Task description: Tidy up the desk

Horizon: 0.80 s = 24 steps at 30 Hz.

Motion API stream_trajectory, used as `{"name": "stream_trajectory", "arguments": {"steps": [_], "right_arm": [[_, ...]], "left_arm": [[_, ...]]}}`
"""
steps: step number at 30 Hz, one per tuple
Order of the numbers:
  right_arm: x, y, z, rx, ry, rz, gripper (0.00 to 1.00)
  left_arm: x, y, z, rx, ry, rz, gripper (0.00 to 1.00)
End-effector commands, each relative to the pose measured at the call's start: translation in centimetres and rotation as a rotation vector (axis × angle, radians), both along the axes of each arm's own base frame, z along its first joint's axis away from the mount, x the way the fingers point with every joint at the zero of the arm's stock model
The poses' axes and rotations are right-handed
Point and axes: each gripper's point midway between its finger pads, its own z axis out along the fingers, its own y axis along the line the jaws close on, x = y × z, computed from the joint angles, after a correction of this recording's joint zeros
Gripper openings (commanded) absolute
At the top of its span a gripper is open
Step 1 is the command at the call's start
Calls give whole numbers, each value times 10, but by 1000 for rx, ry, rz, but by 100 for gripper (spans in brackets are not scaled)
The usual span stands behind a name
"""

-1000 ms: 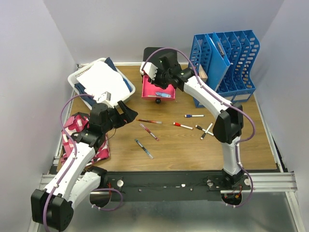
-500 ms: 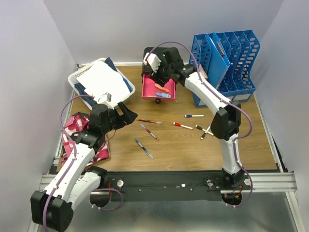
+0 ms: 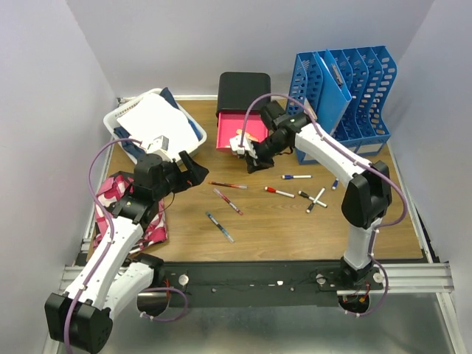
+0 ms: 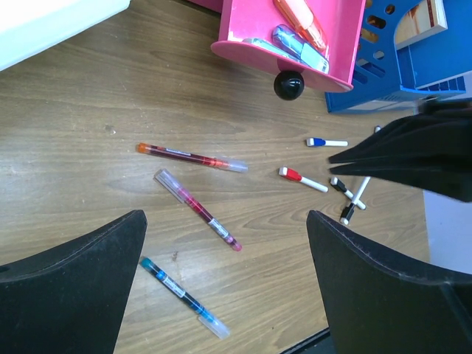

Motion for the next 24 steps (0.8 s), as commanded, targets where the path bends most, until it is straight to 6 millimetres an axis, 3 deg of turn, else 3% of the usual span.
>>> {"name": "stream_trajectory", "arguments": {"steps": [1, 2, 3, 5, 6, 9, 13, 16, 20, 24], "right_arm": [[35, -2, -17, -23, -172, -158, 17], [38, -9, -34, -62, -187, -202, 17], [50, -2, -33, -32, -240, -231, 18], [52, -1, -47, -48, -244, -274, 18], [67, 1, -44, -30, -303, -320, 18], [83, 6, -50, -10, -380, -408, 22], [96, 9, -55, 16, -447, -483, 28], [111, 8, -46, 31, -516, -536, 39], [129, 11, -22, 78, -586, -590, 64], [144, 16, -13, 89, -594, -623, 75]], "left_arm": [[4, 2, 0, 1, -12, 13, 99], [4, 2, 0, 0, -11, 12, 99], [4, 2, 0, -2, -10, 13, 99], [4, 1, 0, -3, -10, 10, 99], [4, 1, 0, -3, -9, 9, 99], [3, 0, -2, -6, -1, 5, 99], [2, -1, -4, -16, 4, 1, 99], [3, -2, -4, -17, 4, 1, 99], [3, -2, -4, -20, 1, 1, 99], [4, -4, -5, -29, 6, -7, 99]]}}
